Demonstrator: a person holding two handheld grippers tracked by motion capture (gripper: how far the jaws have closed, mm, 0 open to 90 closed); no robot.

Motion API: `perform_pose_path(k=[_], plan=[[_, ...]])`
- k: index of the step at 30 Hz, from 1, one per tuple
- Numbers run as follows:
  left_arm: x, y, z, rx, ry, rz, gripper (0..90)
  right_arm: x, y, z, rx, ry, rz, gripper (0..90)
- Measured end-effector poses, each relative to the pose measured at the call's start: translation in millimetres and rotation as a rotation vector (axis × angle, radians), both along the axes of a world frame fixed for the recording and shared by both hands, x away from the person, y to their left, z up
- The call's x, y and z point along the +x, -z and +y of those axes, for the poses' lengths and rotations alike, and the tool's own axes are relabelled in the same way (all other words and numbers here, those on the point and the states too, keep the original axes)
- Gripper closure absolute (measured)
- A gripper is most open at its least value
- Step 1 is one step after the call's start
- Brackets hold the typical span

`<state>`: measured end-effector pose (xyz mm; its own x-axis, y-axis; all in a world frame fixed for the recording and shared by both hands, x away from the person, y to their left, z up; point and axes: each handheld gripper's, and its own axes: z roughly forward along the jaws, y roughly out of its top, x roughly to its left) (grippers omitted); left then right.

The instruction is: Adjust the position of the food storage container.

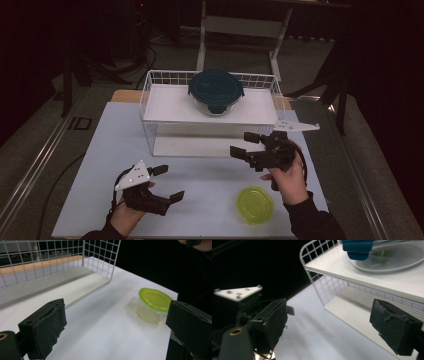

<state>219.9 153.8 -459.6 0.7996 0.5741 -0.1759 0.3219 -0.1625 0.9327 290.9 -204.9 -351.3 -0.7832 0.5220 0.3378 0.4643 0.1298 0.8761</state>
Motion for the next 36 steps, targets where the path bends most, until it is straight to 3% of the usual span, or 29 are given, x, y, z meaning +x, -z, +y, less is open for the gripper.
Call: perform_pose_path(k=[5, 9, 12, 18, 21, 24, 26, 36], plan=[[-0.9, 1.2, 0.0, -0.006, 0.014, -0.011, 2.3, -18.8, 11.5, -14.5, -0.051, 0.000, 0.014, 13.5], [-1.0, 0.9, 0.4, -0.015, 0.018, -0.020, 2.3, -30.2, 24.2, -22.2, -0.057, -0.026, 0.046, 14.4], [-1.2, 1.1, 1.1, -0.012, 0.017, -0.026, 2.3, -38.9, 35.9, -28.5, -0.055, -0.023, 0.077, 17.7], [-1.5, 2.3, 1.1, -0.007, 0.019, -0.025, 2.3, -54.5, 56.5, -40.3, -0.063, 0.001, 0.092, 23.1], [-2.2, 2.6, 0.9, -0.010, 0.022, -0.027, 2.3, -63.0, 65.0, -49.5, -0.079, 0.006, 0.084, 30.5], [-2.0, 2.4, 0.9, -0.010, 0.025, -0.030, 2.3, -69.1, 75.0, -60.9, -0.121, 0.010, 0.084, 44.4], [-1.4, 2.4, 1.1, -0.009, 0.026, -0.029, 2.3, -72.0, 82.1, -67.6, -0.152, 0.010, 0.109, 55.4], [-1.4, 2.7, 0.5, -0.006, 0.028, -0.034, 2.3, -84.4, 105.0, -92.4, -0.222, 0.038, 0.145, 81.9]])
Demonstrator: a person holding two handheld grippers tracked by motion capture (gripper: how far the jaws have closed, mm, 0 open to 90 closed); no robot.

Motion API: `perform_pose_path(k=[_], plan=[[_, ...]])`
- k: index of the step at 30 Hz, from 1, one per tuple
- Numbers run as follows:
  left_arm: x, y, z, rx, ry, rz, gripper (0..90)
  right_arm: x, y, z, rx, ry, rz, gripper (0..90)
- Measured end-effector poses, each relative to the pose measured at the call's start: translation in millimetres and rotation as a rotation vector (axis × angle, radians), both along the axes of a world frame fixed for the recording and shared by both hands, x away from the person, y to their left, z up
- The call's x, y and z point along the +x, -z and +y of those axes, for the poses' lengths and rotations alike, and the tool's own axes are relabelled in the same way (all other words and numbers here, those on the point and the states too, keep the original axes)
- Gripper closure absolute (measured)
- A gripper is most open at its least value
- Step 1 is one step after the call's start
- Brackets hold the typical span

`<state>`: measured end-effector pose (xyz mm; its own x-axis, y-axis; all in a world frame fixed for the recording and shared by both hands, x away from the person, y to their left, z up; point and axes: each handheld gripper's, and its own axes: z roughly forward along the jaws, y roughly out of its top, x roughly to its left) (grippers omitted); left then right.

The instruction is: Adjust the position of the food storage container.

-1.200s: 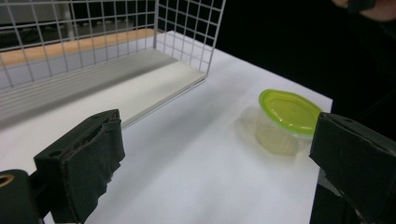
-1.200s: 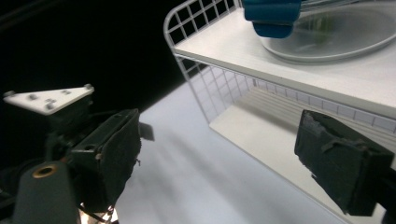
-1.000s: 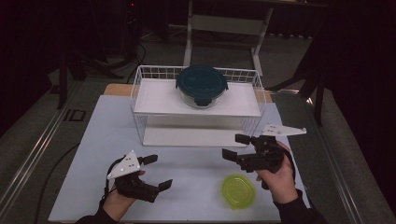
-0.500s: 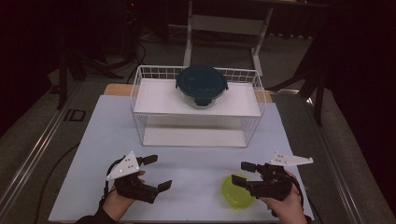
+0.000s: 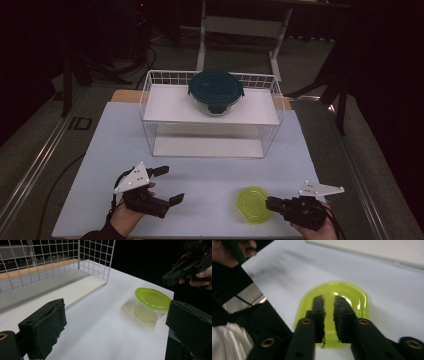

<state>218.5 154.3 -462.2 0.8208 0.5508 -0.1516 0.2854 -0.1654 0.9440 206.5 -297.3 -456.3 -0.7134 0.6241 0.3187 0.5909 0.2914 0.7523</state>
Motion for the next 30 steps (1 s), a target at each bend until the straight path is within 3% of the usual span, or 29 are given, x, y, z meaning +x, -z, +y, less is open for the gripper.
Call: perform_pose_path(k=[3, 14, 30], plan=[[0.1, 0.1, -0.5, -0.001, 0.003, 0.001, 2.3, -2.9, 5.8, -7.8, -0.023, 0.002, 0.016, 89.3], [-0.3, -0.3, -0.6, -0.005, 0.008, -0.002, 2.3, -6.3, 25.6, -27.3, -0.048, 0.023, 0.093, 89.7], [0.5, -0.2, -0.1, -0.005, 0.004, -0.002, 2.3, -2.4, 34.0, -13.3, -0.057, -0.018, 0.114, 89.8]])
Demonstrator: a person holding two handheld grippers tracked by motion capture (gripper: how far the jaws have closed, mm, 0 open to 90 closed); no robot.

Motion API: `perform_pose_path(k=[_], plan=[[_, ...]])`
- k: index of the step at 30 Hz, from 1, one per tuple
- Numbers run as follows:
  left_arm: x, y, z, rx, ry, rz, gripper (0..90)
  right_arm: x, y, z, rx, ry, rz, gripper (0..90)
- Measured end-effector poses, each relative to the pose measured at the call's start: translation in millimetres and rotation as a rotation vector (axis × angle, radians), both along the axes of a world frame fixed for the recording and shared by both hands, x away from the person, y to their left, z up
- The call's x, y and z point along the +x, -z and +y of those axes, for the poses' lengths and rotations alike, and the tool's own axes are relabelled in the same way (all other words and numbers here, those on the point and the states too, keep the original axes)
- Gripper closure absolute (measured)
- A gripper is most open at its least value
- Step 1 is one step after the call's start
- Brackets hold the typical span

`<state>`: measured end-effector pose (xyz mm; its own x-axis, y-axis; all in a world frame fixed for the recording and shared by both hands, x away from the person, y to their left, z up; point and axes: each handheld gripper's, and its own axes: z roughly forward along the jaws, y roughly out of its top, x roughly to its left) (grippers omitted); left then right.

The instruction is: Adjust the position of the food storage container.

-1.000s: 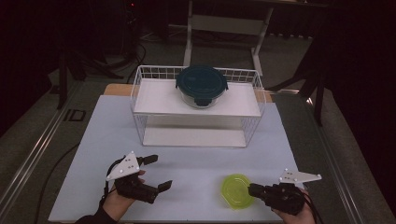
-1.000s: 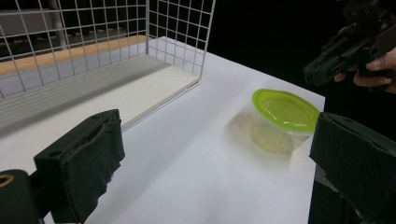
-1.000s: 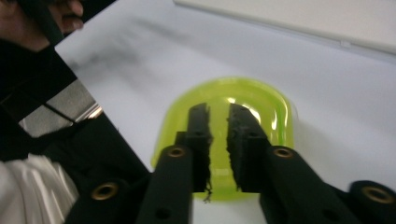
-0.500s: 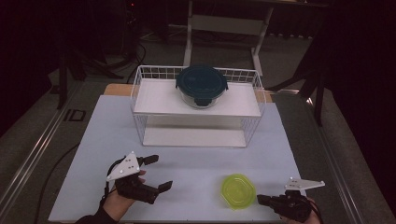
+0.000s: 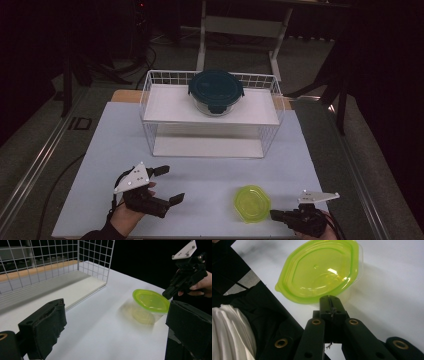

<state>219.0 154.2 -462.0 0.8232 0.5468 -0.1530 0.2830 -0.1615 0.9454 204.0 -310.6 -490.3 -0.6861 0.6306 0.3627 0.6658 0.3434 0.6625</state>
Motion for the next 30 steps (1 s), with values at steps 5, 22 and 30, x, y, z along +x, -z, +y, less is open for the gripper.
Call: perform_pose_path(k=[5, 22, 30], plan=[[0.3, 0.1, 0.2, 0.000, 0.000, 0.000, 2.3, 5.5, -0.4, 10.6, -0.006, -0.022, -0.003, 89.9], [0.0, 0.0, 1.0, -0.002, -0.002, -0.005, 2.3, 17.2, 2.3, 28.6, -0.011, -0.052, 0.010, 89.8], [-0.6, -1.0, 1.0, -0.005, -0.006, -0.012, 2.3, 21.7, 17.5, 35.1, -0.027, -0.067, 0.059, 89.8]])
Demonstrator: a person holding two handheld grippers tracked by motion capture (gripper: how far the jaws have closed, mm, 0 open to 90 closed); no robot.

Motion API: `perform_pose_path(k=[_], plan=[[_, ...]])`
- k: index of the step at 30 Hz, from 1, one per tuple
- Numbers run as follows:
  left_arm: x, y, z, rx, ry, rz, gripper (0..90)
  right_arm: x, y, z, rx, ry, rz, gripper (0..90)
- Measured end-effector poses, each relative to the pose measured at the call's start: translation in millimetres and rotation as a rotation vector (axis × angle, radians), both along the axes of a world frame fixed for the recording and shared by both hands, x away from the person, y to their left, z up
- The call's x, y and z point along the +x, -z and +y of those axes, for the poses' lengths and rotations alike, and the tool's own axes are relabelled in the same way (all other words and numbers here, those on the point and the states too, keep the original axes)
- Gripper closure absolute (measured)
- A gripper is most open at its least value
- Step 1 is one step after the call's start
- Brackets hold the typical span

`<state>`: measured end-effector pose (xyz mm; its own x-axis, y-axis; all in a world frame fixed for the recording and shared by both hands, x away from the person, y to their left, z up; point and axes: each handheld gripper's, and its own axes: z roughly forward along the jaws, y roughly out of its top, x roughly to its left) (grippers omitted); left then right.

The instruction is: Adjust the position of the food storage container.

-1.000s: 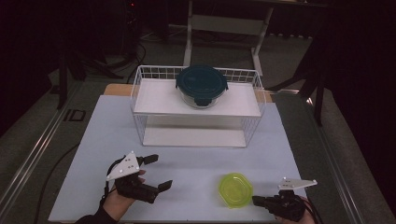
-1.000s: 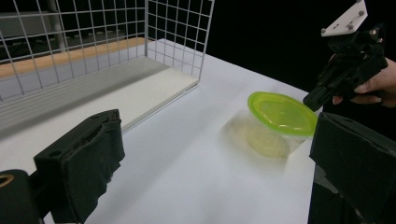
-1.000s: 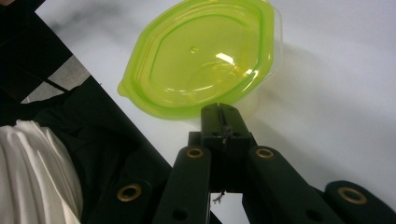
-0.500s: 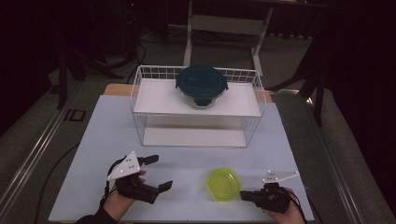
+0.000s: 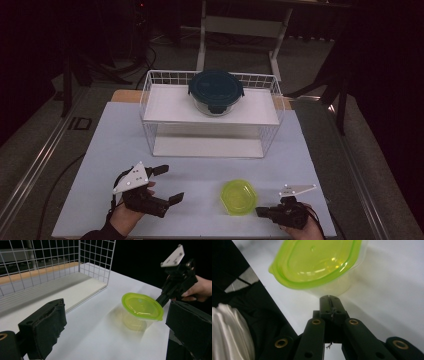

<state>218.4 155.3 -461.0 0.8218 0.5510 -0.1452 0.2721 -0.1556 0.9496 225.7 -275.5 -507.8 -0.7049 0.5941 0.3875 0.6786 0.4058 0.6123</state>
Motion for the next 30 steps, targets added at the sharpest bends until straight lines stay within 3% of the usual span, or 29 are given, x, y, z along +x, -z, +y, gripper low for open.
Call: perform_pose_path(k=[12, 30], plan=[[0.1, 0.7, -0.6, 0.000, 0.006, -0.004, 2.3, 11.0, 9.4, 18.2, -0.008, -0.027, 0.034, 89.8], [0.8, 0.0, 0.9, -0.004, 0.000, -0.002, 2.3, 31.0, 9.2, 56.0, -0.008, -0.072, 0.035, 89.8]])
